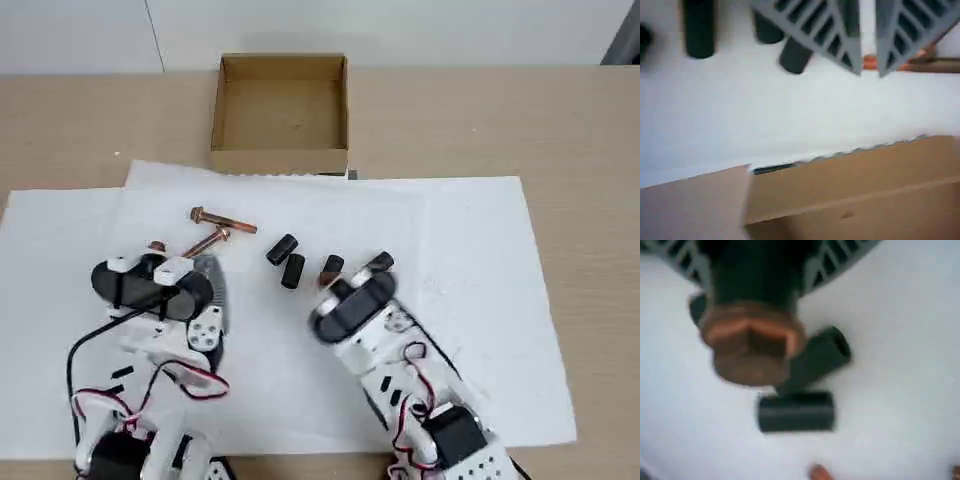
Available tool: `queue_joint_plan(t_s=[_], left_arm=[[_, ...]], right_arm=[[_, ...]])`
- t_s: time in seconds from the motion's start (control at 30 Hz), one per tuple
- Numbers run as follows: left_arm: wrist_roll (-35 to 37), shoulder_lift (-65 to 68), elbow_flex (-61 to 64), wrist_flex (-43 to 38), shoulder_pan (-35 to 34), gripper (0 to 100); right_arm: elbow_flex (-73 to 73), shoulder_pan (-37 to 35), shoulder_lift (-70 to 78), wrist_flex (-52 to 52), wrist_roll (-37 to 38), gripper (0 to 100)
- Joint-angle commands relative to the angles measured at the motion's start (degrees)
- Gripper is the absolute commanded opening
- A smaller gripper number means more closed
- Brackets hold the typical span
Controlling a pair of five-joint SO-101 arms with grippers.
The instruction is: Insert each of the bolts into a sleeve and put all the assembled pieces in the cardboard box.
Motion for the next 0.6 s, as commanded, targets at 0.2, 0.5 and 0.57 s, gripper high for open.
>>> queue_joint_plan(t_s=[0.2,0.5,0.57], left_arm=[[-5.7,-0.5,9.5,0.0,-11.6,1],[-5.5,-0.6,14.6,-0.1,-11.6,1],[-5.5,-0.6,14.6,-0.1,-11.6,1]], right_arm=[[-13.8,3.3,2.1,11.0,-11.8,0.2],[-40.6,3.3,37.1,6.4,-12.1,0.2],[-49.7,3.4,47.0,6.4,-12.1,0.2]])
